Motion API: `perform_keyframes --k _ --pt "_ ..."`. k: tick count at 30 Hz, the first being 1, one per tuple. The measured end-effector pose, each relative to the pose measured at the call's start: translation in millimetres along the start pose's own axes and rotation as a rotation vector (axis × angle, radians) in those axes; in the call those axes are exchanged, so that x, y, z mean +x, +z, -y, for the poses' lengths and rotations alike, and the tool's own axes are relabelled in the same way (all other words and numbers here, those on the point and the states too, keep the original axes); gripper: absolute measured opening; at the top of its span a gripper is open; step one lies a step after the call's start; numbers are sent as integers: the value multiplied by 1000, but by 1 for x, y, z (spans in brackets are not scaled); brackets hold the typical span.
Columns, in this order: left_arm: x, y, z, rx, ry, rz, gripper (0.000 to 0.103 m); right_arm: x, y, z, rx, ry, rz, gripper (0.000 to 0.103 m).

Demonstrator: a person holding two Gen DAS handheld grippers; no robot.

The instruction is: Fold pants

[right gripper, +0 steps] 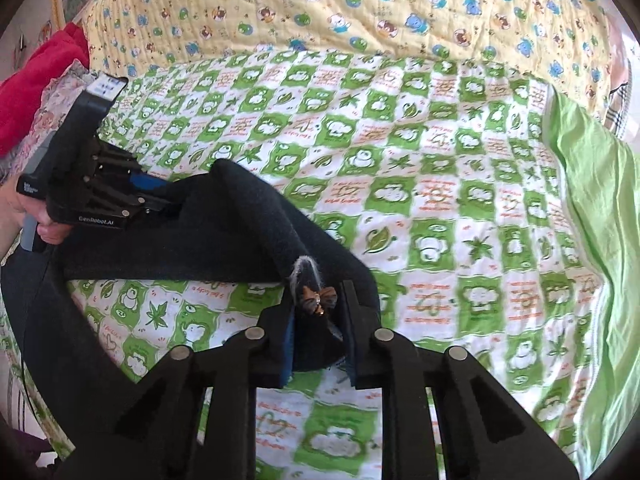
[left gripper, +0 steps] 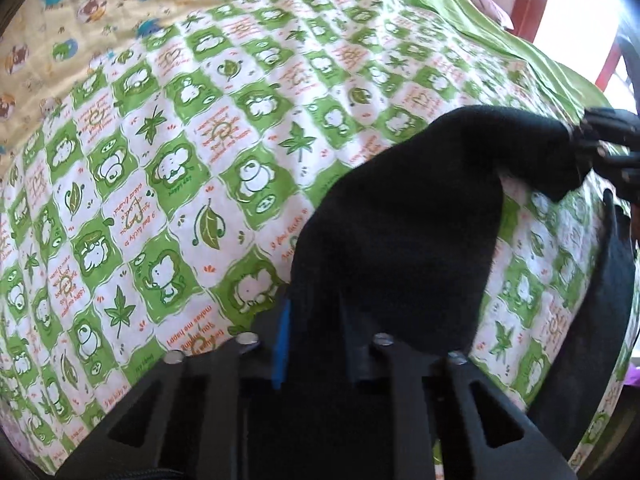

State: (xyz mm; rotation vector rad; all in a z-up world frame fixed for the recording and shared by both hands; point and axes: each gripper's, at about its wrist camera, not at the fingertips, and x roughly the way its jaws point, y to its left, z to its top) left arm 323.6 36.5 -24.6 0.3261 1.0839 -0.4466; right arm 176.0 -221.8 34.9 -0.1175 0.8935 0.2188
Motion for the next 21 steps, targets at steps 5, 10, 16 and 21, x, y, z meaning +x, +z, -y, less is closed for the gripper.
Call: perform_keyframes --k 5,10,16,21 --pt "-30 -17 17 -12 -35 40 6 -24 -7 17 -19 0 24 15" --pt "-70 -50 46 -46 -61 85 6 -45 -22 32 -47 8 39 14" --pt "-98 -88 82 -96 -81 119 6 -73 -50 38 -107 69 70 14" --pt "-108 -114 107 -135 -102 137 6 -90 -81 27 -214 70 64 14"
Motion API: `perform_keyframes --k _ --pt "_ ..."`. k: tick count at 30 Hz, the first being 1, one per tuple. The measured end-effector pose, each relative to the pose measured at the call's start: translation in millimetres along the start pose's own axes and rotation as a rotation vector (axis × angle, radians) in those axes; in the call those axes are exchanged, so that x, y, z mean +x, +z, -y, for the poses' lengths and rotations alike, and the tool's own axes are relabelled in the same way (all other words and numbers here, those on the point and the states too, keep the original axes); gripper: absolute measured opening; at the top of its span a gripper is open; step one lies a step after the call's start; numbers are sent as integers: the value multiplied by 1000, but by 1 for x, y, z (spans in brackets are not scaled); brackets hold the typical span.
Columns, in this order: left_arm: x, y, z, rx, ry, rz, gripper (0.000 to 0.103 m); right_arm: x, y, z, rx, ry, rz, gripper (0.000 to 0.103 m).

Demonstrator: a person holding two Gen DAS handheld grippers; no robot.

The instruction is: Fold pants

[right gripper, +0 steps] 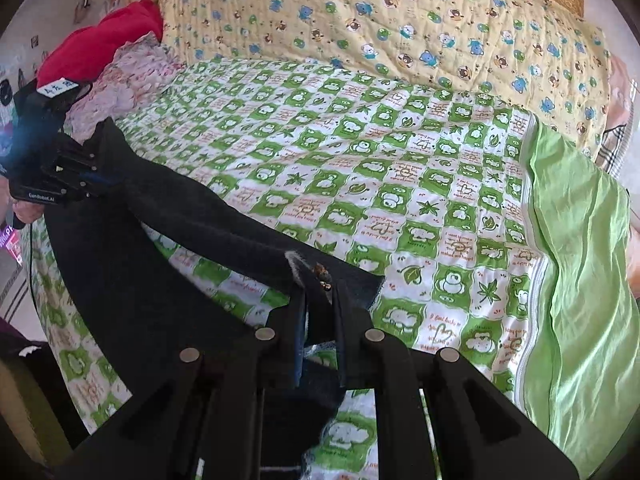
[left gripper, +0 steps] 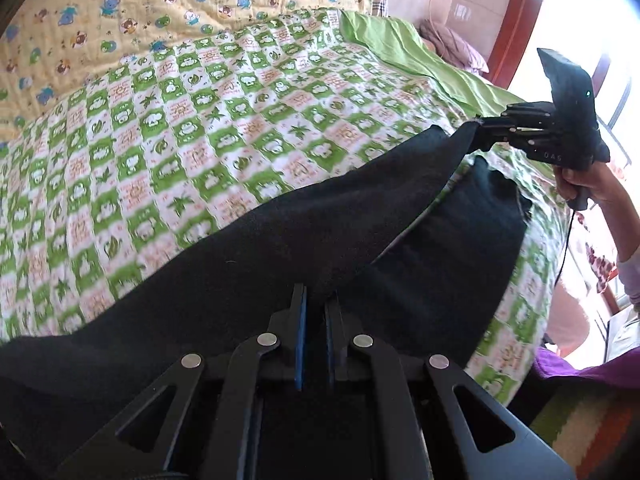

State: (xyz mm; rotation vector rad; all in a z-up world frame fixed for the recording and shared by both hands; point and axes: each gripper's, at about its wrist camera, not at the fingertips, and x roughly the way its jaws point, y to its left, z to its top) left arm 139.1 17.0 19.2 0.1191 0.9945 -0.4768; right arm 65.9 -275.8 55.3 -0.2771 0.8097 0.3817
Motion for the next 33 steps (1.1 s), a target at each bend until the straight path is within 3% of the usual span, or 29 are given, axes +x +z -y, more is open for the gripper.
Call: perform_keyframes --k 18,33 --pt "-26 -44 46 -25 -28 43 6 -61 -43 -32 -72 -38 12 6" --pt "-3 -65 70 -6 -61 -9 7 -50 -87 -31 -9 -31 -73 6"
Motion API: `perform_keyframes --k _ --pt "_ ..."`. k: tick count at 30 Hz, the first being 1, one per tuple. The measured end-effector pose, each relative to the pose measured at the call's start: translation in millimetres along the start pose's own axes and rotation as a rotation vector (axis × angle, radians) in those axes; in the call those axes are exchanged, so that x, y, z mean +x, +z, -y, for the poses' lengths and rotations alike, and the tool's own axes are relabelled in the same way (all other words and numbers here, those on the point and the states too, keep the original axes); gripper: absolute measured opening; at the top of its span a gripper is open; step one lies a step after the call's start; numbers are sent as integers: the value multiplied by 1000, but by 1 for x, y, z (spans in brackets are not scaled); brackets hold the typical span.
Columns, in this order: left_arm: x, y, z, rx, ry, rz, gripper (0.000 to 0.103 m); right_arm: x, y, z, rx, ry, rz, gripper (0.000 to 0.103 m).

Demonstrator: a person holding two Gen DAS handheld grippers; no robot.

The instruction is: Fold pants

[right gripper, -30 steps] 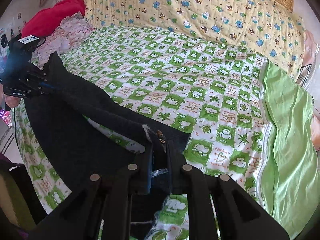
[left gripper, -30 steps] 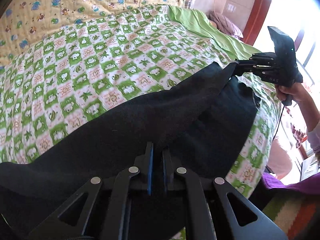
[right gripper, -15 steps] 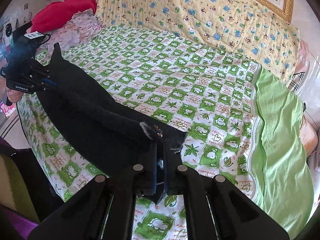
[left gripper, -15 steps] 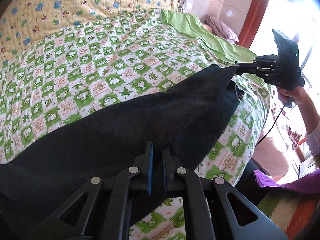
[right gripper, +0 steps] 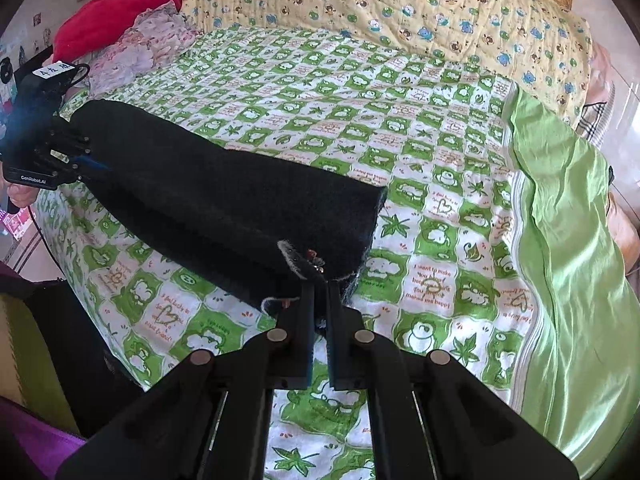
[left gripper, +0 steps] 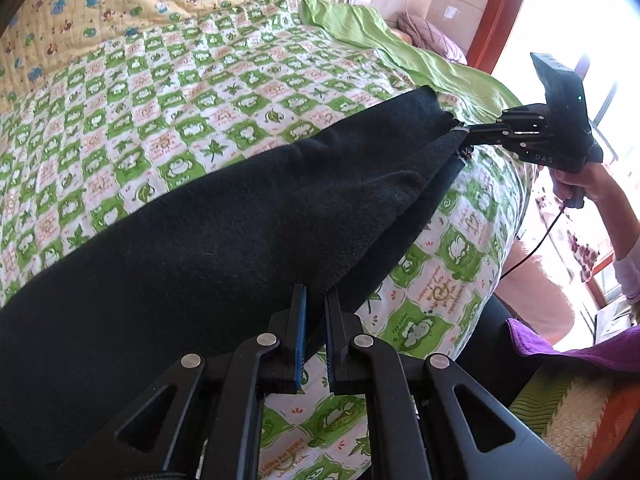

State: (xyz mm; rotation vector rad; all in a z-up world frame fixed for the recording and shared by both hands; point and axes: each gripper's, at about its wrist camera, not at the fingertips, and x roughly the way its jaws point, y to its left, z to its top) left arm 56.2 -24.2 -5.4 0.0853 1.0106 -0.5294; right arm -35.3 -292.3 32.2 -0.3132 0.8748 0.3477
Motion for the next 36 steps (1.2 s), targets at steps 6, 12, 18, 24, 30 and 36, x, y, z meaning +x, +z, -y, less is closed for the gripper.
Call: perform_keyframes --k 6,12,18,24,30,36 --pt "13 -10 -5 -40 -20 -18 7 7 -8 0 18 13 -41 5" --pt "11 -15 -9 -101 -44 -4 19 1 -5 -7 27 1 -72 26" --pt "-4 -28 -15 -176 -43 37 21 -33 9 -31 29 57 83 65" --pt "-27 -52 -33 -305 -15 90 25 -16 26 -72 13 157 128 65" --pt "-55 -89 -66 -498 38 141 35 13 42 -117 -7 269 146 65" --pt "-86 -135 -112 -706 88 204 37 36 61 -158 -46 330 161 65"
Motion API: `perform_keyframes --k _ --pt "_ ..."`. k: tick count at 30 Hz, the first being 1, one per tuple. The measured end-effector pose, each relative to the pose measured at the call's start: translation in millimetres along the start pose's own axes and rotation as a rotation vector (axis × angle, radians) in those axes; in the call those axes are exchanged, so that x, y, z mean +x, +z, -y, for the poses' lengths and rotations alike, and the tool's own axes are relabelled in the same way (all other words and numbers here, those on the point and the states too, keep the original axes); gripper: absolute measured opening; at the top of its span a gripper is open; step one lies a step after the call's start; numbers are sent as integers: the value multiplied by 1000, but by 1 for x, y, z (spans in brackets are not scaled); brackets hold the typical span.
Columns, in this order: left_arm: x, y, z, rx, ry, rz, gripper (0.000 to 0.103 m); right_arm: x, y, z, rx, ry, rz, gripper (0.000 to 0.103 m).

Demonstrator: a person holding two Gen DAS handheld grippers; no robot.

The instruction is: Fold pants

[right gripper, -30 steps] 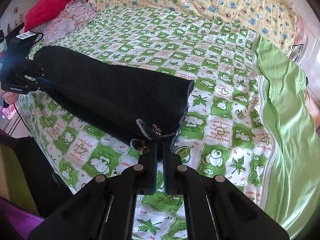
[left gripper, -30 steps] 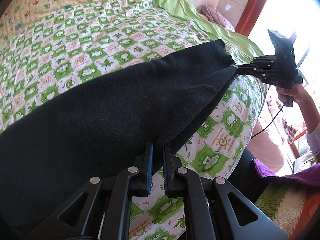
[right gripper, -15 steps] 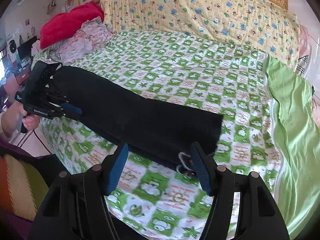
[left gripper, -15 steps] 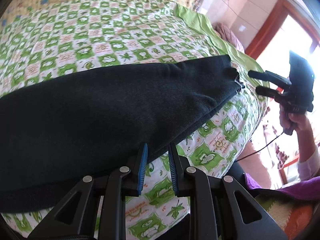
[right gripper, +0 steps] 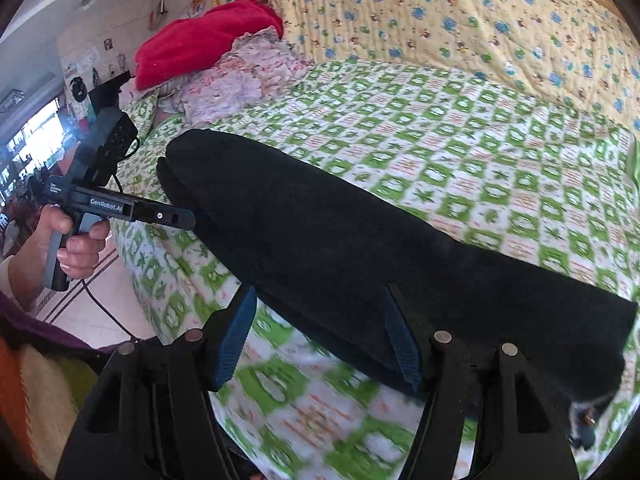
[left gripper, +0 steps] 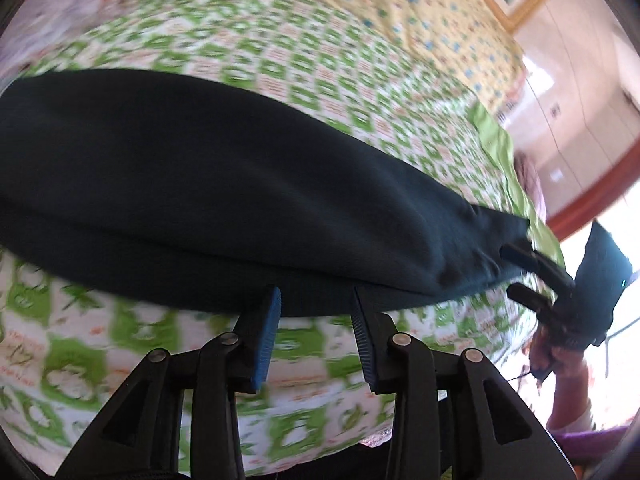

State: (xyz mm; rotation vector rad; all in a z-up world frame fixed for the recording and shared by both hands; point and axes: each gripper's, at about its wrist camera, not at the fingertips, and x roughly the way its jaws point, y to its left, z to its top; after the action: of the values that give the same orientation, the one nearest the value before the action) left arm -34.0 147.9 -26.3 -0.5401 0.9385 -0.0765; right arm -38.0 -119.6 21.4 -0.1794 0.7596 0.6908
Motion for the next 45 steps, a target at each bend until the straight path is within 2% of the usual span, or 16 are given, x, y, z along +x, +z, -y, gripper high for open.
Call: perform_keyframes --k 9,12,17,20,25,28,30,31,32,33,34,35,37,45 --pt "-40 12 -67 -183 69 116 40 34 25 -29 -9 52 26 60" --pt "-48 17 -87 -230 109 147 40 49 34 -42 -26 74 14 52" --pt "-61 27 -122 -317 170 189 41 74 48 -65 -61 109 -10 50" --pt "-64 33 -133 -352 193 210 48 88 55 -80 -101 125 -27 49" --pt "-64 44 -148 -403 220 230 49 117 60 -105 -216 92 -86 48" --pt "-60 49 -153 -422 215 231 49 137 57 -114 -287 19 -139 43" --pt "-58 50 -155 -432 214 235 48 142 57 -116 -316 -11 -141 40" --pt "-57 52 -157 -436 213 240 46 143 57 -116 -321 -17 -137 37" --pt "-56 52 -157 -438 215 243 45 143 58 -115 -321 -24 -133 28" --pt "-55 54 -158 -435 229 246 37 142 59 -114 -318 -26 -130 21" --pt "-55 55 -157 -428 242 248 26 140 60 -113 -311 -22 -127 18" --pt "-55 56 -156 -418 250 249 23 139 61 -111 -303 -20 -120 14" --pt "-58 57 -151 -393 247 258 15 132 66 -108 -284 -7 -100 13" --pt "-103 43 -120 -310 219 344 11 88 82 -101 -193 102 -13 11"
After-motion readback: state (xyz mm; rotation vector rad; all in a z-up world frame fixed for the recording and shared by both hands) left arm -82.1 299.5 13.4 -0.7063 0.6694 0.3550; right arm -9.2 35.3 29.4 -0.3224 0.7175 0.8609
